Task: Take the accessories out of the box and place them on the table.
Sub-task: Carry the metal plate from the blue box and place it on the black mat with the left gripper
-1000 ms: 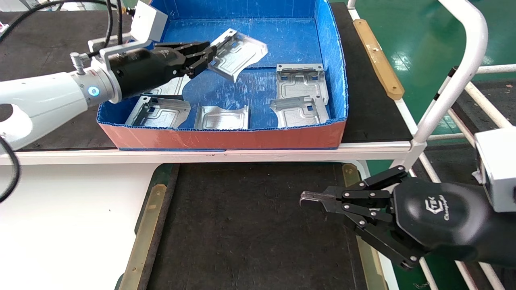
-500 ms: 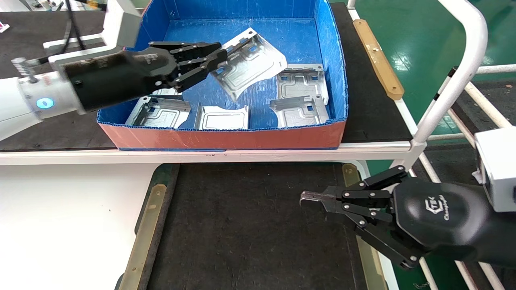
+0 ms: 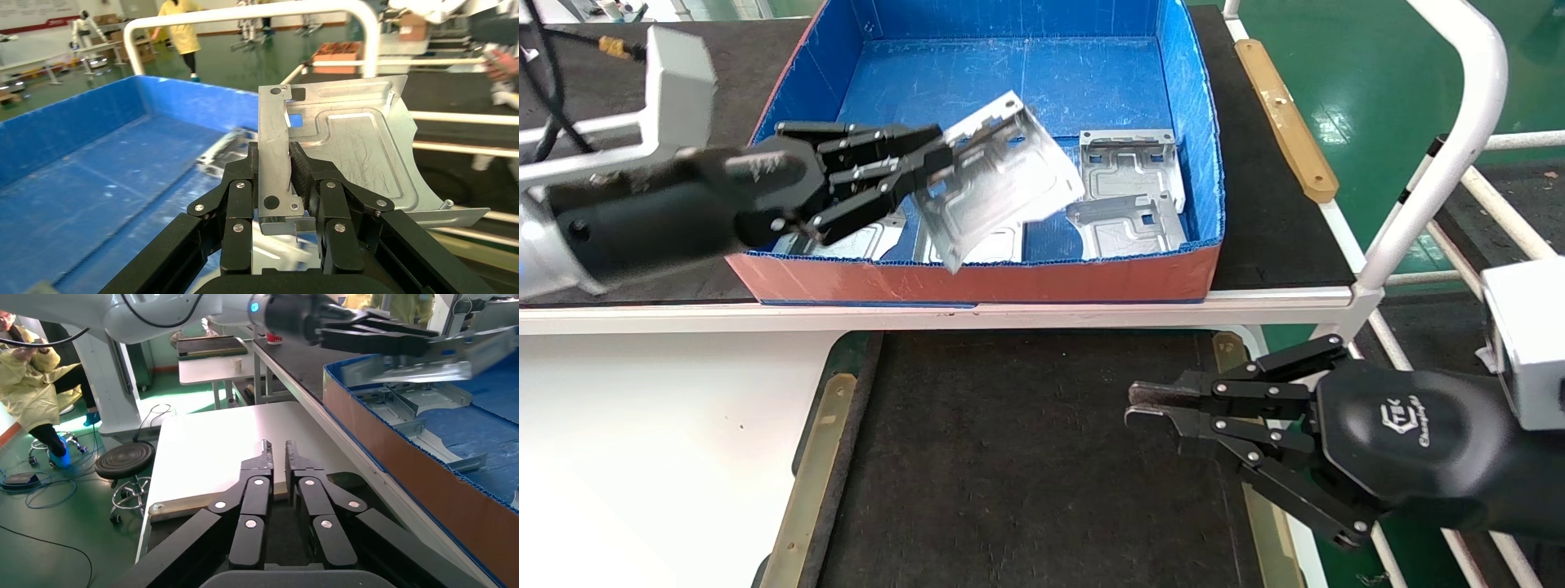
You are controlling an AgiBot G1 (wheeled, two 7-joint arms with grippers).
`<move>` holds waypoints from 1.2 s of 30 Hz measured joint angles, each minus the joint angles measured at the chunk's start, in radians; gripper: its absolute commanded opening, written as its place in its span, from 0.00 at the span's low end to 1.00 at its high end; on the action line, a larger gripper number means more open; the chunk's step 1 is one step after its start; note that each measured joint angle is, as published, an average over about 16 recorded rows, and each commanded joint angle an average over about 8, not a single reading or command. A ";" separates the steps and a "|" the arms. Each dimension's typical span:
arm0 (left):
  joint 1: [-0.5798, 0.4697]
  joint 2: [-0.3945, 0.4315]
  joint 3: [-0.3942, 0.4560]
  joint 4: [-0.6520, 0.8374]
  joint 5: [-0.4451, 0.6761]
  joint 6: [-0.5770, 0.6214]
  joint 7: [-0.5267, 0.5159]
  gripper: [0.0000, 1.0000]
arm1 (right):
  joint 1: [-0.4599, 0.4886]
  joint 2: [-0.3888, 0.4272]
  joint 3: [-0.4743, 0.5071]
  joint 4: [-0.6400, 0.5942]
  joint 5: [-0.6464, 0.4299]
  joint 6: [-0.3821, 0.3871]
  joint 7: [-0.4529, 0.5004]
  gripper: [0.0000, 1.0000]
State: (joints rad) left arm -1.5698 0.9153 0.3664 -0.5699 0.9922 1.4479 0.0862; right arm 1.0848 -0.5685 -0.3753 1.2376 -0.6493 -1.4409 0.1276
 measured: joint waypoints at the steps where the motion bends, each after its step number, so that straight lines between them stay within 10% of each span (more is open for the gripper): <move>1: 0.014 -0.008 -0.003 -0.019 -0.008 0.009 -0.004 0.00 | 0.000 0.000 0.000 0.000 0.000 0.000 0.000 1.00; 36: 0.394 -0.067 0.055 -0.356 0.014 0.035 0.198 0.00 | 0.000 0.000 0.000 0.000 0.000 0.000 0.000 1.00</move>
State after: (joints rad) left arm -1.1755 0.8481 0.4217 -0.9261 1.0067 1.4826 0.2846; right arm 1.0848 -0.5685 -0.3753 1.2376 -0.6493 -1.4409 0.1276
